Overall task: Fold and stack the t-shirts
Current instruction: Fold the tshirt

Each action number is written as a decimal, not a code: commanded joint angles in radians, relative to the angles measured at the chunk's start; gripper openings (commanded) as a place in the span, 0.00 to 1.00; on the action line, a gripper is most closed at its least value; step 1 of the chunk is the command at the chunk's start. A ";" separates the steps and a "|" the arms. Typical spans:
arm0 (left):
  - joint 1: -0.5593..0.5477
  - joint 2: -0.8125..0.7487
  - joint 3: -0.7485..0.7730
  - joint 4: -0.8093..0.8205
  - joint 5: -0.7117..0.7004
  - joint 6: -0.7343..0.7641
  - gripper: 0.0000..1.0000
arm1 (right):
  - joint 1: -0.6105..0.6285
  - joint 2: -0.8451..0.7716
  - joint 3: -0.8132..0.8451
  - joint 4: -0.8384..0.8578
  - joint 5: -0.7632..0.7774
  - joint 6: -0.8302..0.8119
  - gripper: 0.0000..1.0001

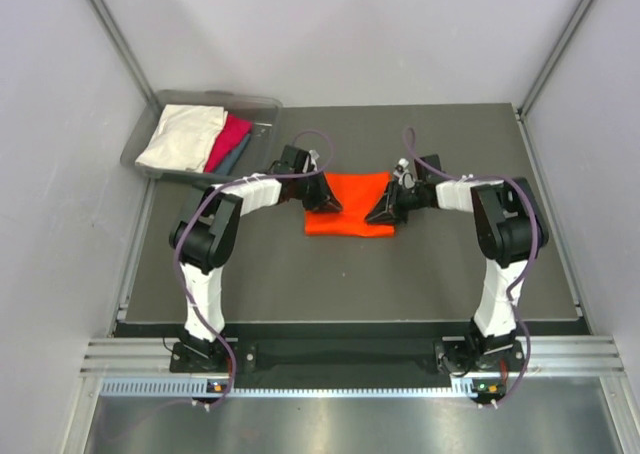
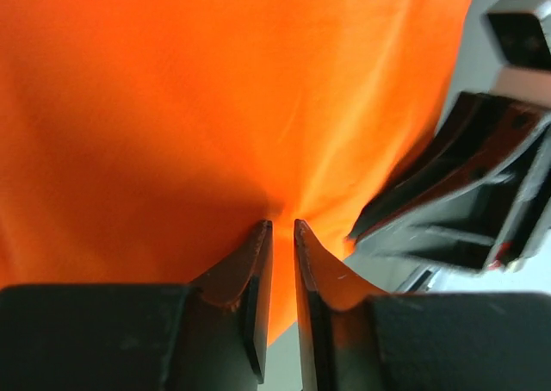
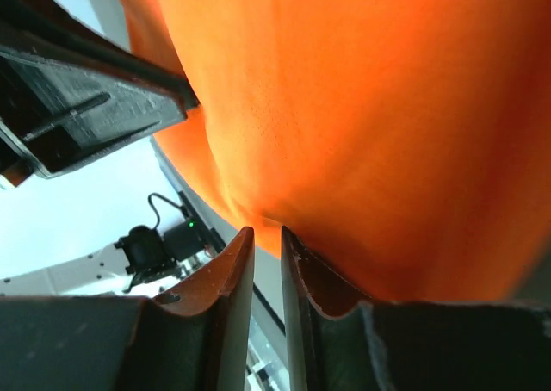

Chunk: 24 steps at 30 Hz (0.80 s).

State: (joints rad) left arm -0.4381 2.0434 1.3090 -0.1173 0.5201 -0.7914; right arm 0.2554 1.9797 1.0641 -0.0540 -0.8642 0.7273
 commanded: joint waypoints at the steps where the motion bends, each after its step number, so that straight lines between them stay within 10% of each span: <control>1: -0.010 -0.126 0.033 -0.068 -0.020 0.055 0.23 | -0.036 -0.083 0.140 -0.171 0.027 -0.164 0.20; 14: 0.012 -0.157 -0.214 0.091 0.009 0.003 0.22 | 0.002 -0.102 -0.070 0.100 -0.039 -0.023 0.24; 24: 0.024 -0.273 -0.162 -0.107 -0.060 0.129 0.22 | -0.139 -0.235 -0.003 -0.245 -0.038 -0.256 0.26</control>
State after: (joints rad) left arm -0.4046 1.8839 1.1110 -0.1703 0.4862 -0.7078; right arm 0.1116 1.8519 0.9894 -0.2142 -0.8787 0.5621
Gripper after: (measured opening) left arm 0.213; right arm 0.252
